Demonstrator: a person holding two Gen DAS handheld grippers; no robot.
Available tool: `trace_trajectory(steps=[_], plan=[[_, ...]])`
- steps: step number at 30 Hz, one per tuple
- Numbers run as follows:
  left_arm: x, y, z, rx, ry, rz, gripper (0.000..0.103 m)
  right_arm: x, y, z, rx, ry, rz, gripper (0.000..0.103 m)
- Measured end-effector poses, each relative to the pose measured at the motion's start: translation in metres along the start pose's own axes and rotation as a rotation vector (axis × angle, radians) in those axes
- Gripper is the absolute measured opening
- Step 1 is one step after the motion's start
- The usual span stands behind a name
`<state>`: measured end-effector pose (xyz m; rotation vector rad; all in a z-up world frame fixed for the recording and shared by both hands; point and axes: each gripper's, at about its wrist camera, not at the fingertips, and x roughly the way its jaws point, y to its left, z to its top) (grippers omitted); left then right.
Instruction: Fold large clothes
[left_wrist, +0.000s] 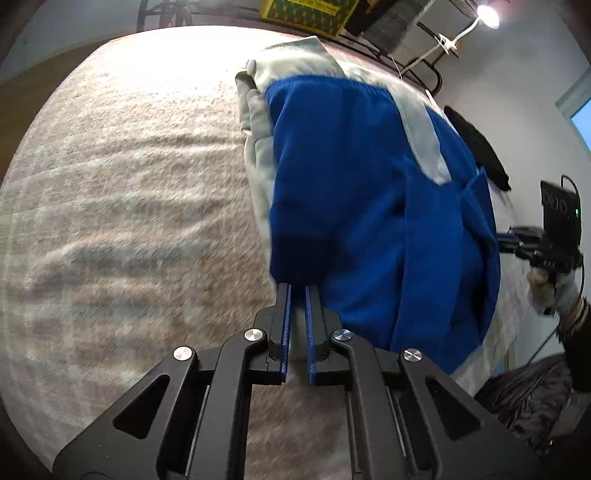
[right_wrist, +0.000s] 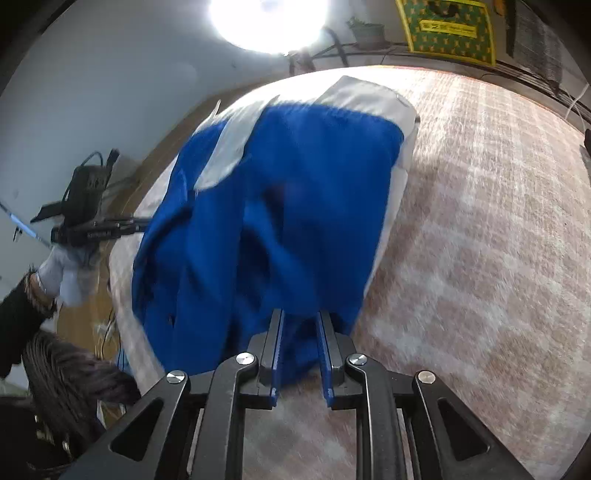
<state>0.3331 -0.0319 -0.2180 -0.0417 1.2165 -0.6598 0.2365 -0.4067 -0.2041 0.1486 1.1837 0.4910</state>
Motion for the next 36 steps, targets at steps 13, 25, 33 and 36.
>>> trace_trajectory(steps=[13, 25, 33, 36], plan=[[-0.057, 0.023, 0.063, -0.232, -0.293, -0.175, 0.033, -0.043, -0.025, 0.045, 0.073, -0.245, -0.051, 0.029], [0.014, -0.029, 0.134, -0.033, -0.237, 0.024, 0.033, 0.035, 0.038, 0.154, -0.174, -0.165, -0.217, 0.029], [0.042, -0.002, 0.129, -0.050, -0.225, 0.002, 0.016, 0.095, 0.025, 0.168, -0.175, -0.012, -0.231, 0.029], [0.042, -0.003, 0.127, -0.029, -0.235, 0.007, 0.016, 0.094, 0.021, 0.170, -0.155, -0.013, -0.209, 0.029]])
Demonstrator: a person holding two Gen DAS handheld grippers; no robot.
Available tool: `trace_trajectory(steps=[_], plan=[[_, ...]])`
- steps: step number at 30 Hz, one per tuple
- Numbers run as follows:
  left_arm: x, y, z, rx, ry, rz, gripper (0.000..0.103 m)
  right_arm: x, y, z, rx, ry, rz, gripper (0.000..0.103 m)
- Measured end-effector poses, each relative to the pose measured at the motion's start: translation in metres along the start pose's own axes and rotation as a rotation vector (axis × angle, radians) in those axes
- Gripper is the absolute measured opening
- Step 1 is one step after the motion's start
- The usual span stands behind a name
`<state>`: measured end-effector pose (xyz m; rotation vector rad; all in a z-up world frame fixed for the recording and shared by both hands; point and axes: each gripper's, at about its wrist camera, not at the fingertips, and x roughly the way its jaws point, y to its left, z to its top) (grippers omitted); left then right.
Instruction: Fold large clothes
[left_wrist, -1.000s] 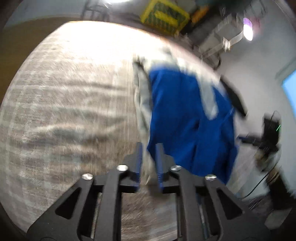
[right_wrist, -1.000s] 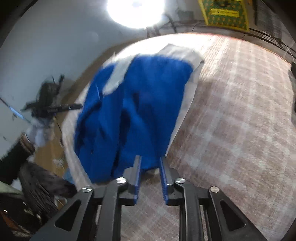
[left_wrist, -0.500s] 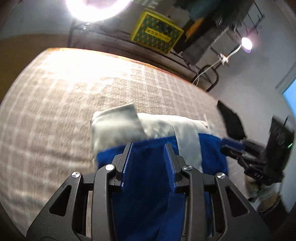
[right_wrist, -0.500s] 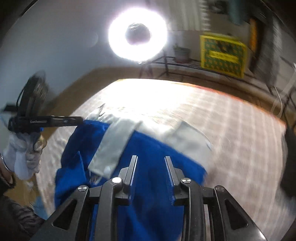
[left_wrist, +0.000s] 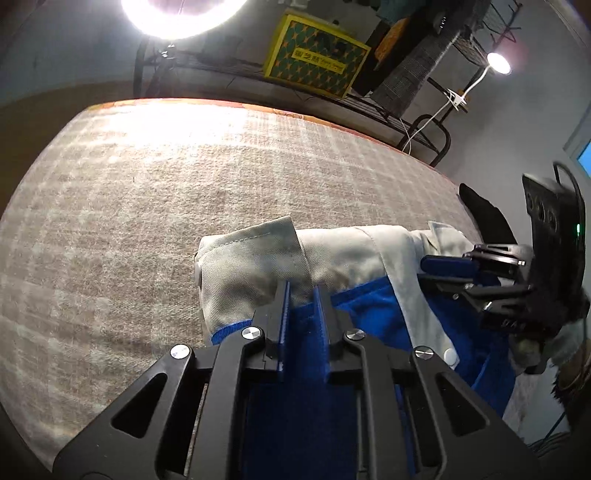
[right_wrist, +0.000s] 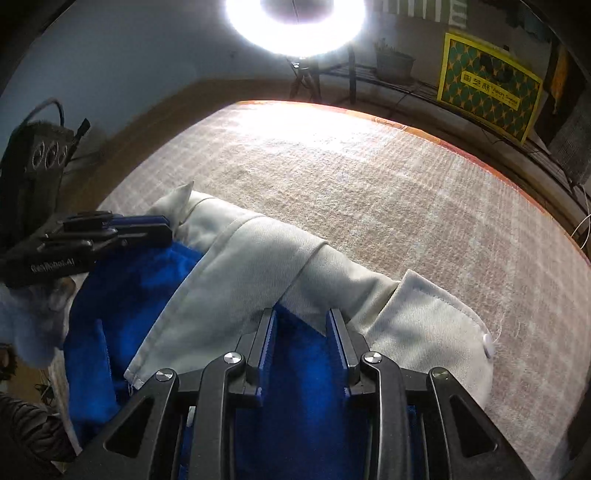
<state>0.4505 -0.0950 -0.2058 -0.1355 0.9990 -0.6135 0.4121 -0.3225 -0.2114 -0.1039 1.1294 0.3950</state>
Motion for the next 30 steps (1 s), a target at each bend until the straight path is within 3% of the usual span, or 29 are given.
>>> trace_trajectory(steps=[4, 9, 15, 22, 25, 26, 28, 29, 30], plan=[[-0.017, 0.002, 0.000, -0.055, 0.002, -0.006, 0.016, -0.028, -0.010, 0.001, 0.063, -0.034, 0.051, 0.028], [-0.053, 0.001, -0.025, -0.073, -0.001, -0.073, 0.016, -0.087, -0.026, -0.049, 0.163, -0.136, 0.144, 0.028], [-0.041, 0.004, -0.059, -0.043, 0.085, -0.040, 0.016, -0.073, -0.034, -0.111, 0.236, -0.074, 0.124, 0.020], [-0.055, 0.009, -0.071, -0.031, 0.096, -0.065, 0.016, -0.072, -0.029, -0.131, 0.185, -0.011, 0.114, 0.019], [-0.076, 0.029, -0.078, -0.126, 0.059, -0.134, 0.023, -0.087, -0.036, -0.141, 0.217, -0.050, 0.158, 0.028], [-0.081, 0.038, -0.080, -0.167, 0.048, -0.156, 0.029, -0.092, -0.041, -0.142, 0.239, -0.080, 0.181, 0.037], [-0.089, 0.057, -0.079, -0.284, 0.018, -0.228, 0.060, -0.102, -0.052, -0.146, 0.297, -0.149, 0.216, 0.051], [-0.090, 0.064, -0.080, -0.334, 0.004, -0.262, 0.061, -0.104, -0.058, -0.146, 0.333, -0.182, 0.231, 0.062], [-0.089, 0.072, -0.079, -0.385, -0.002, -0.300, 0.061, -0.103, -0.063, -0.146, 0.364, -0.200, 0.242, 0.066]])
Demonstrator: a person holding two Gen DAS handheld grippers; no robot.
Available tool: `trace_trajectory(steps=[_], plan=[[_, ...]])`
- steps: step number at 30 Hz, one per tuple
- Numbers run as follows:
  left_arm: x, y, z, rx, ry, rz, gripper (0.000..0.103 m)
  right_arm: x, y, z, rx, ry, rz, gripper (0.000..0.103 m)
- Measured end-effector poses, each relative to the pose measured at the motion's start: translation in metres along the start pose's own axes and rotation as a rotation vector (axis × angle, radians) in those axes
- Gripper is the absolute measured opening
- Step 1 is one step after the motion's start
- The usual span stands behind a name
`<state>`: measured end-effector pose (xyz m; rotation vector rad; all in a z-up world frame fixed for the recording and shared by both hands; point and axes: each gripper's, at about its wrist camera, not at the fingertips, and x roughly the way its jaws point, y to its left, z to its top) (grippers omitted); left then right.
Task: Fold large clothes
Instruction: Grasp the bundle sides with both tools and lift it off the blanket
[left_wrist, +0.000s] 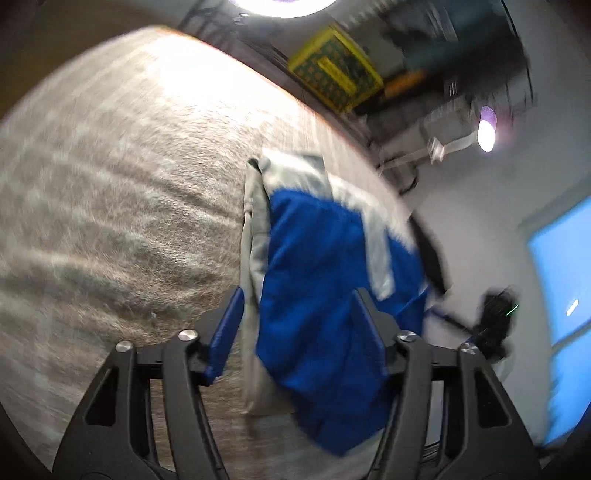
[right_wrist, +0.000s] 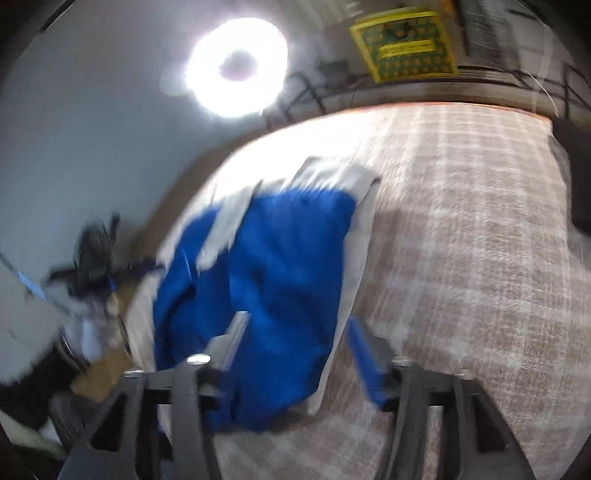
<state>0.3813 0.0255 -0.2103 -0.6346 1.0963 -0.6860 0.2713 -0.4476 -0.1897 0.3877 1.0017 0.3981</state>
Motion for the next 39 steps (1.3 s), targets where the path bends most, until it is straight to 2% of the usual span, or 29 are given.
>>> trace_trajectory(steps=[4, 9, 13, 19, 21, 24, 29, 31, 34, 39], plan=[[0.010, 0.021, 0.009, -0.130, 0.021, -0.092, 0.061, 0.016, -0.025, 0.006, 0.144, -0.011, 0.057, 0.066], [0.030, 0.043, 0.010, -0.197, 0.081, -0.108, 0.061, 0.036, -0.045, 0.006, 0.243, 0.025, 0.114, 0.064], [0.049, 0.043, 0.011, -0.203, 0.117, -0.116, 0.061, 0.044, -0.056, 0.006, 0.289, 0.033, 0.154, 0.062], [0.061, 0.039, 0.024, -0.210, 0.107, -0.148, 0.061, 0.053, -0.070, 0.008, 0.352, 0.026, 0.236, 0.058], [0.066, 0.036, 0.028, -0.199, 0.110, -0.147, 0.061, 0.056, -0.071, 0.008, 0.363, 0.024, 0.265, 0.053], [0.073, 0.031, 0.032, -0.185, 0.113, -0.140, 0.061, 0.065, -0.067, 0.012, 0.358, 0.030, 0.287, 0.052], [0.088, 0.017, 0.036, -0.152, 0.116, -0.110, 0.061, 0.066, -0.059, 0.007, 0.365, 0.018, 0.297, 0.048], [0.092, 0.012, 0.034, -0.129, 0.116, -0.083, 0.051, 0.068, -0.057, 0.007, 0.370, 0.015, 0.288, 0.042], [0.088, 0.005, 0.031, -0.095, 0.095, -0.052, 0.041, 0.058, -0.050, 0.004, 0.337, 0.008, 0.252, 0.032], [0.077, -0.019, 0.026, -0.006, 0.060, 0.005, 0.031, 0.043, -0.020, 0.010, 0.228, -0.012, 0.156, 0.023]])
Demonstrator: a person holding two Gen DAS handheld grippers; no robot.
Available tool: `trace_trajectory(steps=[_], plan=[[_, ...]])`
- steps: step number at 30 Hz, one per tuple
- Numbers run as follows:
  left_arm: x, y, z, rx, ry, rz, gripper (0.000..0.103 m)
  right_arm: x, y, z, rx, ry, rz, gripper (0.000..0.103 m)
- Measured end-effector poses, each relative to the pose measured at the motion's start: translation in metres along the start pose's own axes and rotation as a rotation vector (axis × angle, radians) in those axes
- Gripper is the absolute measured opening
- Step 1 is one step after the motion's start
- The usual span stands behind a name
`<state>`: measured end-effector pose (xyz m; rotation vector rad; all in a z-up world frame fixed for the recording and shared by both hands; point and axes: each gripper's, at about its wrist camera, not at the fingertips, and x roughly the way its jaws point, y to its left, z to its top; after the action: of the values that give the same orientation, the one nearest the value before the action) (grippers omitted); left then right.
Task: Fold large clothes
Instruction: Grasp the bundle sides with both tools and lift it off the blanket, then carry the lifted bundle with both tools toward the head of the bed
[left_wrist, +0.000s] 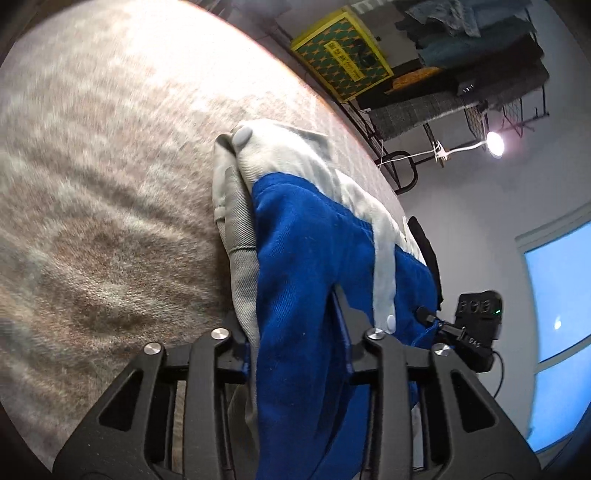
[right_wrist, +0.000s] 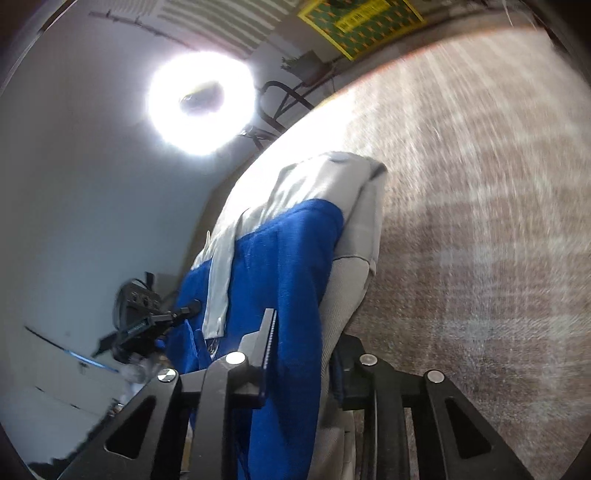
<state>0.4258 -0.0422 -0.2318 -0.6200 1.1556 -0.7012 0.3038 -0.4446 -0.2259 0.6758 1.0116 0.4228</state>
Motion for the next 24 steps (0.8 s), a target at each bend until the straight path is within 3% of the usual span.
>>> trace_trajectory(steps=[11, 24], plan=[[-0.012, -0.048, -0.020, 0.064, 0.006, -0.016, 0.027, -0.040, 0.028, -0.014, -0.087, -0.021, -0.036, 0.019], [0.038, -0.141, -0.039, 0.191, 0.100, -0.065, 0.026, -0.140, -0.003, -0.029, -0.063, -0.113, -0.076, 0.018]])
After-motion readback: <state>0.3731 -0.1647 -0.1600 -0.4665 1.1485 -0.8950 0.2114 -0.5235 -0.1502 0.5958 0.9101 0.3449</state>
